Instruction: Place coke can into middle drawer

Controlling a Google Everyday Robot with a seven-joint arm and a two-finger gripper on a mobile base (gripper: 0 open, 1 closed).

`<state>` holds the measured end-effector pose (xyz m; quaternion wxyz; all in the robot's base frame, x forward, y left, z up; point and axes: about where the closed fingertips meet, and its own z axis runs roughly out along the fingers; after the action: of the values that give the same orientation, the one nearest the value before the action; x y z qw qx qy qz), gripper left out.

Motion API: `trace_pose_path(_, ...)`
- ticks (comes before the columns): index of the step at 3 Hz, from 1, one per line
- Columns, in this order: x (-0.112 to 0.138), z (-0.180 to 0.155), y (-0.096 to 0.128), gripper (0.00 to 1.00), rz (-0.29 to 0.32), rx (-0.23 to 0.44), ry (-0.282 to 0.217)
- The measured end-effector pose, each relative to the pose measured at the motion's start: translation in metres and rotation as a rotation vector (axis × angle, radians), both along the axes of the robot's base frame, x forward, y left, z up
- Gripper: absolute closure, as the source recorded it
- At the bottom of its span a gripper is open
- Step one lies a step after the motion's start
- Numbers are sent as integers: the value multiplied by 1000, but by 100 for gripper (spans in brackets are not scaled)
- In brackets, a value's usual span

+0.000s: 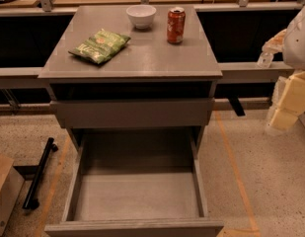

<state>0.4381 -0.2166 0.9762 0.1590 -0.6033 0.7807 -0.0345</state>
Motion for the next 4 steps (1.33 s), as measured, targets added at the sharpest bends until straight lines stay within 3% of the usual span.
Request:
trace_pose_path(1,0,0,0,0,0,0,0)
trace_pose_path(2,17,-1,7,0,-2,56,-45)
trace_pose_path(4,116,-1,27,0,-70,280,-189)
